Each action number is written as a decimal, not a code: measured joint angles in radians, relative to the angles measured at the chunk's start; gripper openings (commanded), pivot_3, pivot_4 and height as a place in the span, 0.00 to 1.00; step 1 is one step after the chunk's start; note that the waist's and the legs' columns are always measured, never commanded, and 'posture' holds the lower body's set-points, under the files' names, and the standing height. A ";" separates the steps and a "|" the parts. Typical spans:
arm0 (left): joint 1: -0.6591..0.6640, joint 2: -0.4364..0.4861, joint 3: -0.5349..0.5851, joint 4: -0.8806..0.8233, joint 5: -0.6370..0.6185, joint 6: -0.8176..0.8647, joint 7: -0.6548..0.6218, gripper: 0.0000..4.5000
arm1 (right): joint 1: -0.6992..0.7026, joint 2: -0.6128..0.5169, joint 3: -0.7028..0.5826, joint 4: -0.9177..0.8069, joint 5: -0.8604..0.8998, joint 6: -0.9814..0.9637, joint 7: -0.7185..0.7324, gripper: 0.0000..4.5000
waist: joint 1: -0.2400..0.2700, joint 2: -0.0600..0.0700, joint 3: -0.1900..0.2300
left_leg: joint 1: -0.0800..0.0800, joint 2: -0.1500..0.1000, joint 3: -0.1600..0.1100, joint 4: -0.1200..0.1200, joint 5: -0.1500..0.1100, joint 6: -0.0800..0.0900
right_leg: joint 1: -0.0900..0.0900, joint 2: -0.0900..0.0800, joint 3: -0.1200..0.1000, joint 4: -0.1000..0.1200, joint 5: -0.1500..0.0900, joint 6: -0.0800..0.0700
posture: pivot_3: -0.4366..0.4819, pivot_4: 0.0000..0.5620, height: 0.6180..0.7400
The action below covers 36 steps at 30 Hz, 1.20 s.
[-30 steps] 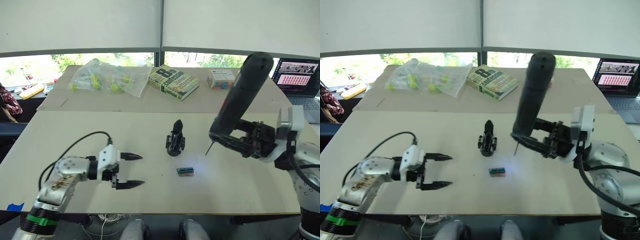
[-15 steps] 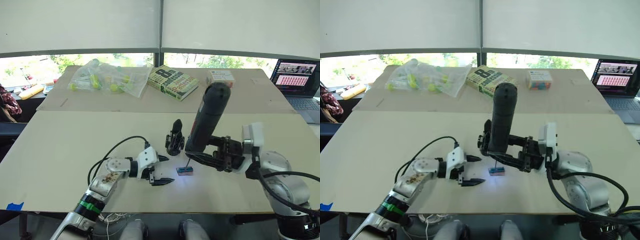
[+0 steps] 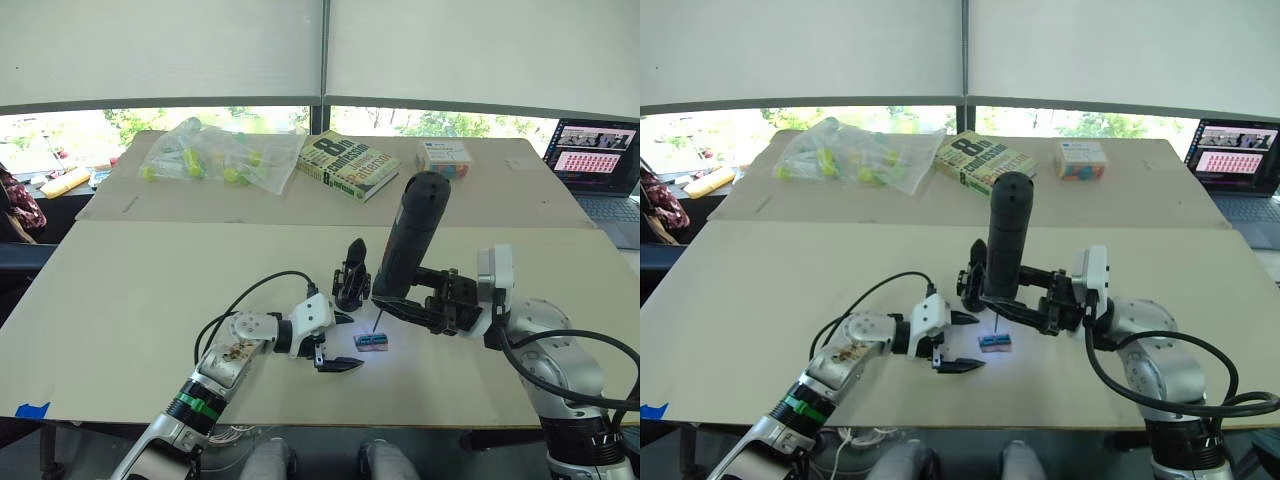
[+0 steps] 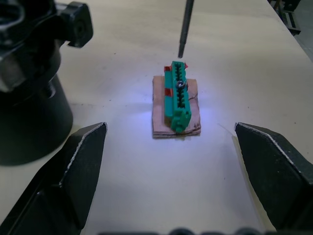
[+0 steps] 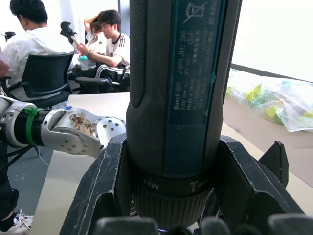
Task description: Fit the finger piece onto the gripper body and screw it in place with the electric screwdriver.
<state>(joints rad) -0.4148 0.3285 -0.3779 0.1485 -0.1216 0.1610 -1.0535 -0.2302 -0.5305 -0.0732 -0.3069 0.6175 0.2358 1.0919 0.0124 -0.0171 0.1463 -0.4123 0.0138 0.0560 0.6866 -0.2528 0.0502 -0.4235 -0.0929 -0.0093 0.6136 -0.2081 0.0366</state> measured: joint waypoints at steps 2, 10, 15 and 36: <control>-0.009 -0.010 -0.004 0.022 0.003 -0.018 0.000 0.98 | -0.001 0.003 0.006 0.009 -0.008 -0.012 0.004 0.43 | 0.000 0.000 0.000 | 0.000 0.000 0.000 0.000 0.000 0.000 | 0.000 0.000 0.000 0.000 0.000 0.000 | 0.48 0.27 1.00; -0.024 -0.024 -0.011 0.059 0.007 -0.054 -0.007 0.98 | -0.001 0.008 0.021 0.042 -0.027 -0.035 0.018 0.43 | 0.000 0.000 0.000 | 0.000 0.000 0.000 0.000 0.000 0.000 | 0.000 0.000 0.000 0.001 0.000 0.000 | 0.48 0.27 1.00; -0.024 -0.023 -0.012 0.064 0.008 -0.068 -0.008 0.98 | -0.001 0.009 0.024 0.042 -0.029 -0.053 0.020 0.43 | 0.000 0.000 0.000 | 0.000 0.000 0.000 0.001 0.000 0.000 | 0.000 0.000 0.000 0.001 0.000 0.000 | 0.48 0.27 1.00; -0.022 -0.020 -0.012 0.062 0.020 -0.075 -0.010 0.98 | 0.019 0.009 0.025 0.042 -0.044 -0.054 0.022 0.43 | 0.000 0.000 0.000 | 0.001 0.000 0.000 0.002 0.000 0.000 | 0.000 0.000 0.000 0.003 0.000 0.000 | 0.48 0.27 1.00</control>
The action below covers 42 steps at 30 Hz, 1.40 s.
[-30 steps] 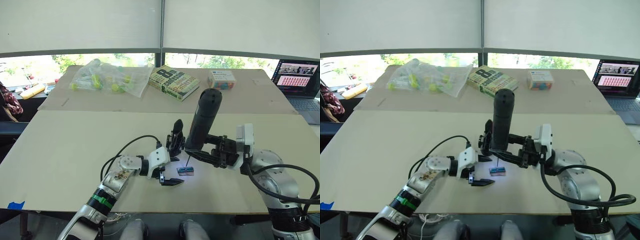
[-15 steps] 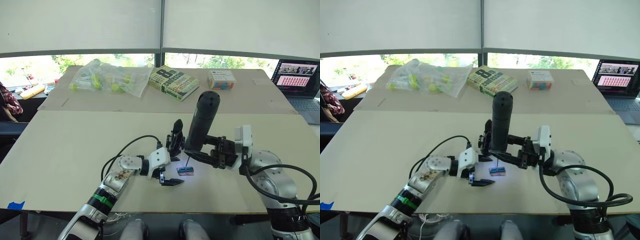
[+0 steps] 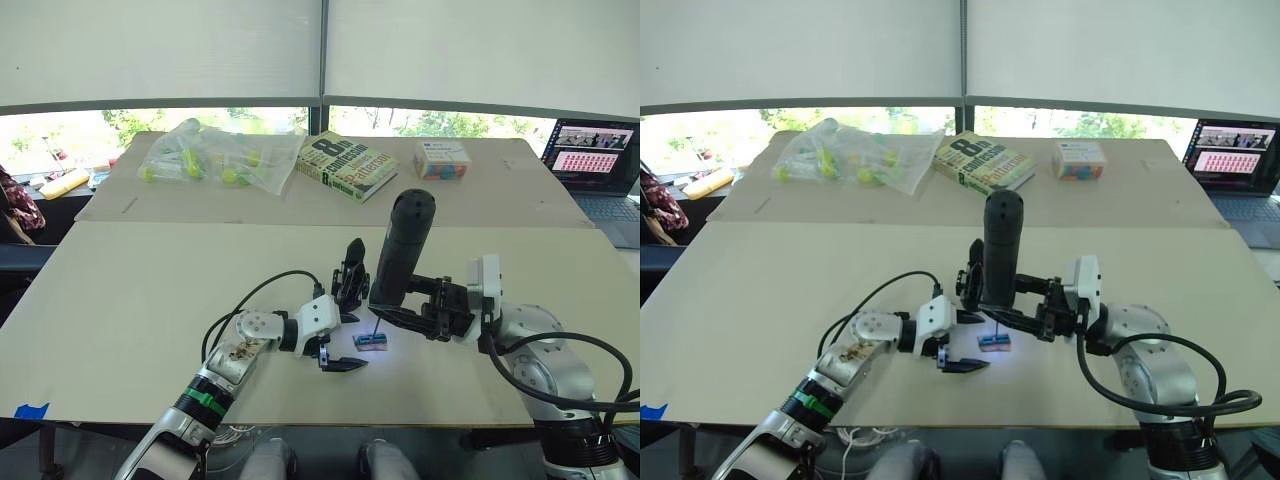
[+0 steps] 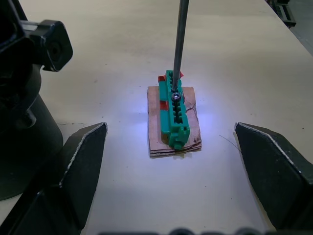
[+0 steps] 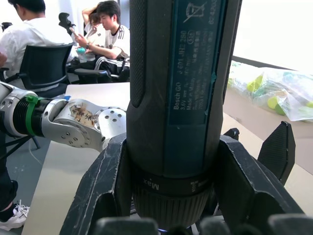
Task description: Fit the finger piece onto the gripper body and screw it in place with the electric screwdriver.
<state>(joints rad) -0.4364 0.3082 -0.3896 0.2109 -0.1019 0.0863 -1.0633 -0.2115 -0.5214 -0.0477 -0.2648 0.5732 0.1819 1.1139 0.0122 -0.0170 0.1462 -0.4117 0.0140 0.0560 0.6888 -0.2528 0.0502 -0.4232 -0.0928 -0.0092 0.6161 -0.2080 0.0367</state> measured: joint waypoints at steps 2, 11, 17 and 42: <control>0.001 0.000 0.000 -0.001 0.000 0.000 0.000 0.98 | 0.000 0.002 0.000 0.000 0.000 0.000 0.000 0.43 | 0.000 0.000 0.000 | 0.000 0.000 0.000 0.000 0.000 0.000 | 0.000 0.000 0.000 0.000 0.000 0.000 | 0.48 0.27 1.00; 0.002 0.001 0.000 -0.001 0.000 0.001 0.000 0.98 | -0.004 0.007 0.003 0.000 -0.001 0.000 -0.002 0.43 | 0.000 0.000 0.000 | 0.000 0.000 0.000 0.004 0.000 0.001 | 0.000 0.000 0.000 0.003 0.000 0.000 | 0.48 0.27 1.00; 0.003 0.001 0.000 -0.001 0.000 0.002 0.000 0.98 | -0.009 0.011 0.003 0.000 -0.001 0.000 -0.004 0.43 | 0.000 0.000 0.000 | 0.000 0.000 0.000 0.006 0.000 0.001 | 0.000 0.000 0.000 0.006 0.000 0.000 | 0.48 0.27 1.00; 0.004 0.002 0.000 -0.001 0.000 0.004 0.001 0.98 | -0.020 0.011 0.033 0.017 -0.003 0.000 -0.006 0.43 | 0.000 0.000 0.000 | 0.001 0.000 0.000 0.006 0.000 0.001 | 0.000 0.000 0.001 0.008 0.000 0.000 | 0.48 0.27 1.00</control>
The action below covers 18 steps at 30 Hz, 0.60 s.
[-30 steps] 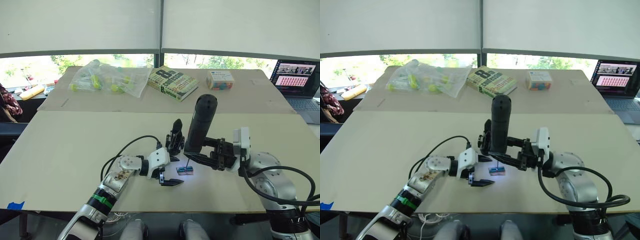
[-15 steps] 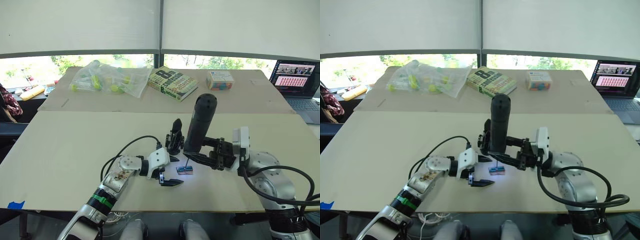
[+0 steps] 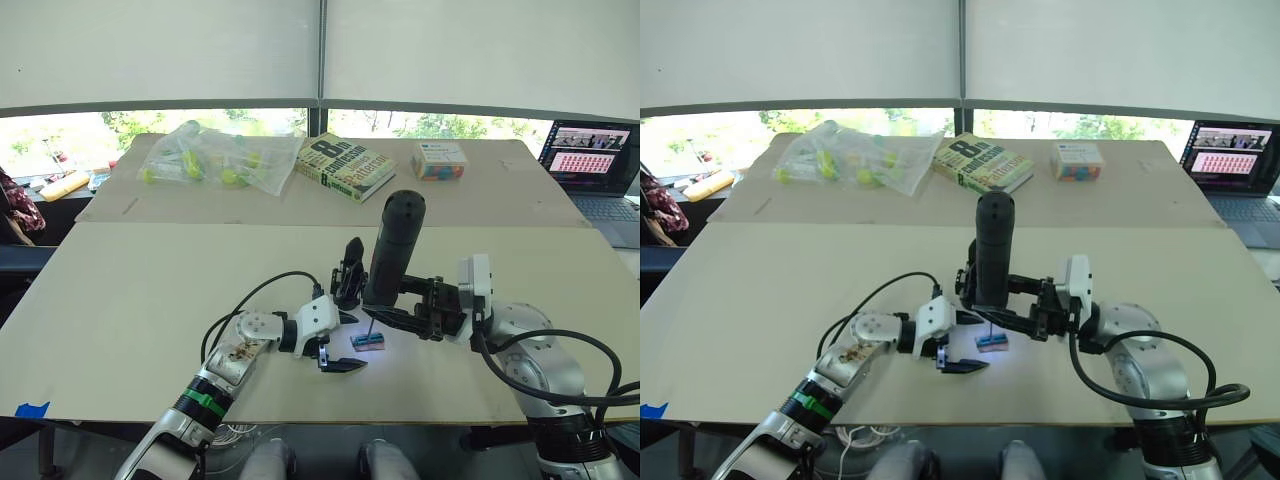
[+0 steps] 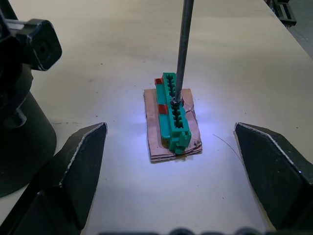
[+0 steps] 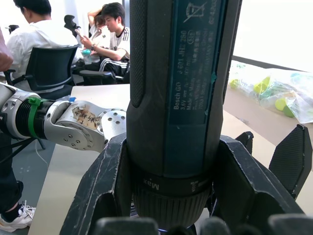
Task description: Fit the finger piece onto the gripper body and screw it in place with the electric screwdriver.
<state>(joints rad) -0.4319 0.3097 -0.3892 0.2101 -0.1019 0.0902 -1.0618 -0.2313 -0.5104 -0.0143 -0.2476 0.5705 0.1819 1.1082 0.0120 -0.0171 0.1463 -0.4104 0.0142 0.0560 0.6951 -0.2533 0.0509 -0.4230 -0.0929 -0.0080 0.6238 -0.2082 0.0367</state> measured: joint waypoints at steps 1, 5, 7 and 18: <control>0.000 0.000 0.000 0.000 0.000 0.000 0.000 0.98 | 0.000 0.000 0.000 0.000 0.000 0.000 0.000 0.43 | 0.000 0.000 0.000 | 0.000 0.000 0.000 0.000 0.000 0.000 | 0.000 0.000 0.000 0.000 0.000 0.000 | 0.48 0.27 1.00; 0.000 0.000 0.000 0.000 0.000 0.000 0.000 0.98 | 0.000 -0.001 0.000 0.001 0.000 0.000 0.001 0.43 | 0.000 0.000 0.000 | 0.000 0.000 0.000 0.000 0.000 0.000 | 0.000 0.000 0.000 0.000 0.000 0.000 | 0.48 0.27 1.00; 0.000 0.000 0.000 0.000 0.000 0.000 0.001 0.98 | 0.000 -0.002 0.000 0.001 0.000 0.000 0.001 0.43 | 0.000 0.000 0.000 | 0.000 0.000 0.000 0.000 0.000 0.000 | 0.000 0.000 0.000 0.000 0.000 0.000 | 0.48 0.27 1.00; 0.000 0.000 0.000 0.000 0.000 0.000 0.001 0.98 | 0.000 -0.012 -0.001 0.007 0.000 0.000 0.001 0.43 | 0.000 0.000 0.000 | 0.000 0.000 0.000 0.000 0.000 0.000 | 0.000 0.000 0.000 0.000 0.000 0.000 | 0.48 0.27 1.00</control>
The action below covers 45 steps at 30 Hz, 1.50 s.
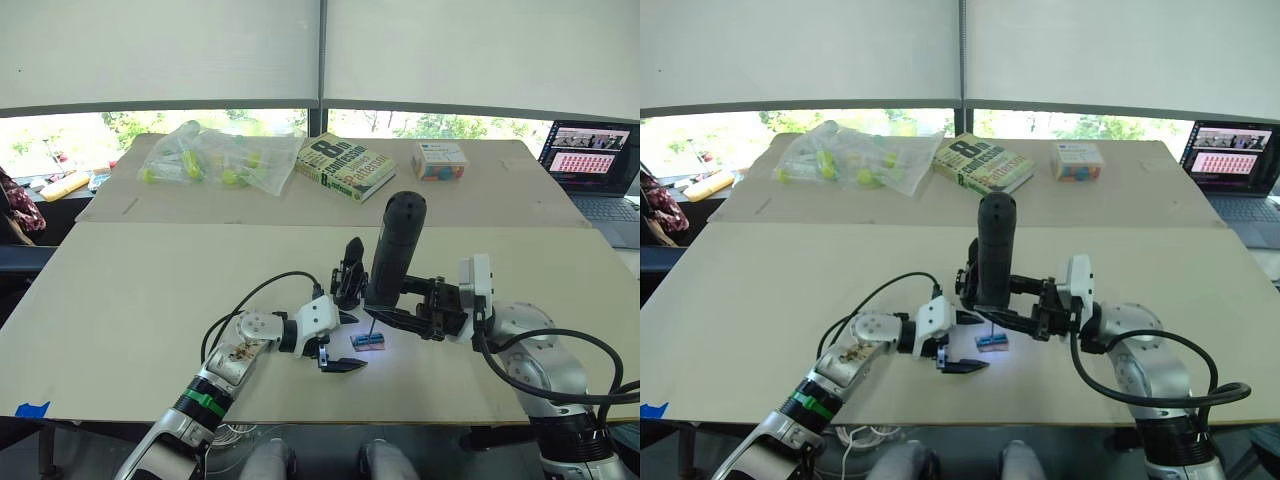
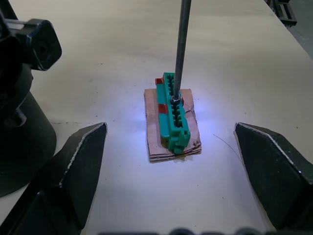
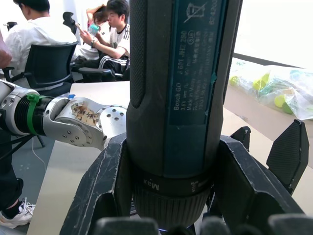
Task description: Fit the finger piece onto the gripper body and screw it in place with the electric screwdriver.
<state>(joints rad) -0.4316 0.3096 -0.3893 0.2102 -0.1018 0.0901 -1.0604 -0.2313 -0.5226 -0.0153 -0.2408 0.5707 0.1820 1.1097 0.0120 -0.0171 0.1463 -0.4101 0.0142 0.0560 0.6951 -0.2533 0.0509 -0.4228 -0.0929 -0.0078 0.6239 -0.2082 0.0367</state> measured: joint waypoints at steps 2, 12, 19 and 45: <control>0.000 0.000 0.000 0.000 0.000 0.000 0.000 0.98 | 0.000 0.000 0.000 0.000 0.000 0.000 -0.001 0.43 | 0.000 0.000 0.000 | 0.000 0.000 0.000 0.000 0.000 0.000 | 0.000 0.000 0.000 0.000 0.000 0.000 | 0.48 0.27 1.00; 0.004 0.000 0.002 0.001 -0.001 -0.007 0.008 0.98 | -0.008 0.001 0.006 0.008 -0.017 -0.008 -0.002 0.43 | 0.000 0.000 0.000 | 0.001 0.000 0.000 0.000 0.000 0.000 | 0.001 0.000 0.000 0.000 0.000 0.000 | 0.48 0.27 1.00; 0.032 0.038 0.028 -0.019 -0.051 -0.009 -0.054 0.98 | -0.026 0.003 0.001 0.008 0.007 0.038 -0.032 0.43 | -0.003 0.000 0.000 | 0.001 0.001 0.000 0.000 0.000 0.000 | 0.000 0.000 0.000 0.001 0.000 0.000 | 0.48 0.27 1.00; 0.204 0.282 0.483 -0.337 -0.496 0.141 -0.107 0.98 | -0.067 -0.154 -0.234 -0.187 0.296 0.243 -0.145 0.43 | -0.002 0.000 0.001 | 0.000 0.001 0.000 -0.001 0.000 0.000 | -0.001 -0.001 0.000 0.000 0.000 0.000 | 0.48 0.27 1.00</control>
<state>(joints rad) -0.2276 0.5919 0.0937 -0.1266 -0.5975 0.2313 -1.1679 -0.2987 -0.6770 -0.2492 -0.4280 0.8672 0.4250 0.9649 0.0103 -0.0170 0.1470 -0.4104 0.0156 0.0557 0.6945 -0.2534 0.0507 -0.4237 -0.0942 -0.0077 0.6239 -0.2084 0.0364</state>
